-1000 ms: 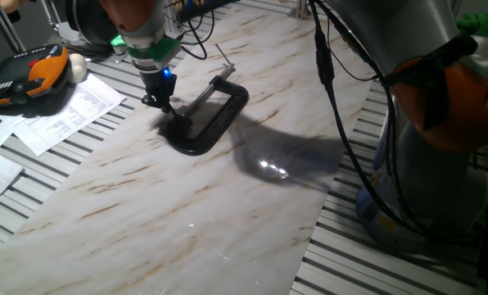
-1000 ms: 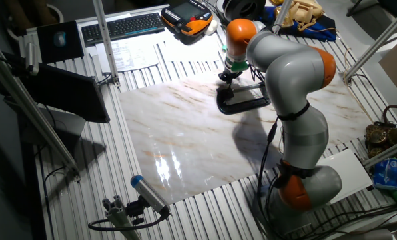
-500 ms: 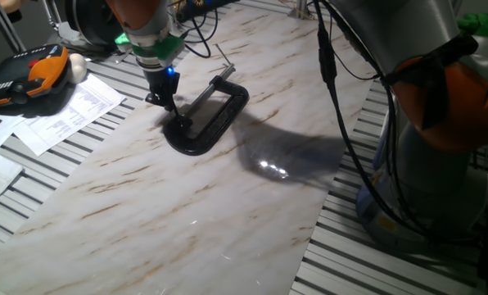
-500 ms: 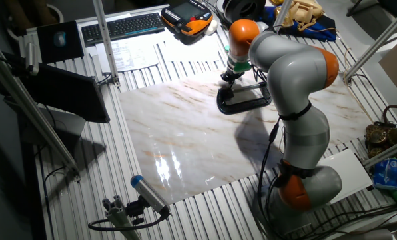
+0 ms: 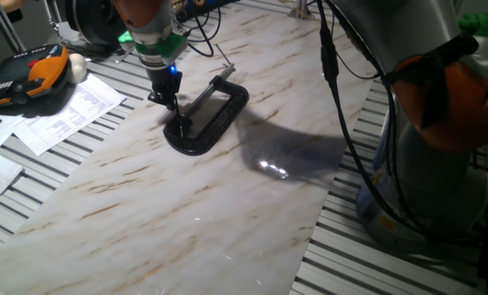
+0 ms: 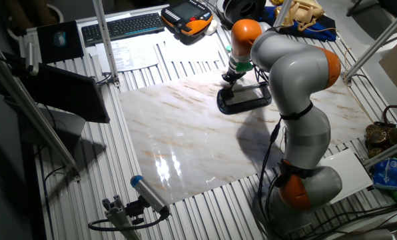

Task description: Turn the hands of a clock

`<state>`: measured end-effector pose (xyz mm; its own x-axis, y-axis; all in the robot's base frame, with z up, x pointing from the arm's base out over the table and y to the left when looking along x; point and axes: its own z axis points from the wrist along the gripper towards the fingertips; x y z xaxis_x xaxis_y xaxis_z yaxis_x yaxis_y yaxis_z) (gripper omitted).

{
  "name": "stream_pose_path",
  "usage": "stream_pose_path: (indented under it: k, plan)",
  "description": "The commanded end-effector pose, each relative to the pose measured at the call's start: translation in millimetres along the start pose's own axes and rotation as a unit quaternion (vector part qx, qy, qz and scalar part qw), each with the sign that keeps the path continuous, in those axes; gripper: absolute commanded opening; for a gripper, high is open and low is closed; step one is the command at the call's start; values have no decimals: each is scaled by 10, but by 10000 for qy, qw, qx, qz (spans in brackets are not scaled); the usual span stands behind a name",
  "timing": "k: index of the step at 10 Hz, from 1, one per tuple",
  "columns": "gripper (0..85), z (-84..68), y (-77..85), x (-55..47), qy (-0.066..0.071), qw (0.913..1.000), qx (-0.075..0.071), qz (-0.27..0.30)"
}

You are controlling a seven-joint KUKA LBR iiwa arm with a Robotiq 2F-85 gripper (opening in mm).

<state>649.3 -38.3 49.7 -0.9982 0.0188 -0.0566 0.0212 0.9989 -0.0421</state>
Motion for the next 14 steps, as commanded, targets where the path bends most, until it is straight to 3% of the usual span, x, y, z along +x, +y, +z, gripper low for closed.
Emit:
stream_pose_path:
  k: [1,14]
  plan:
    - [0,5,-8,6,0,10000,-3,-1]
    - [0,-24,-98,117,78,9999,-63,-75]
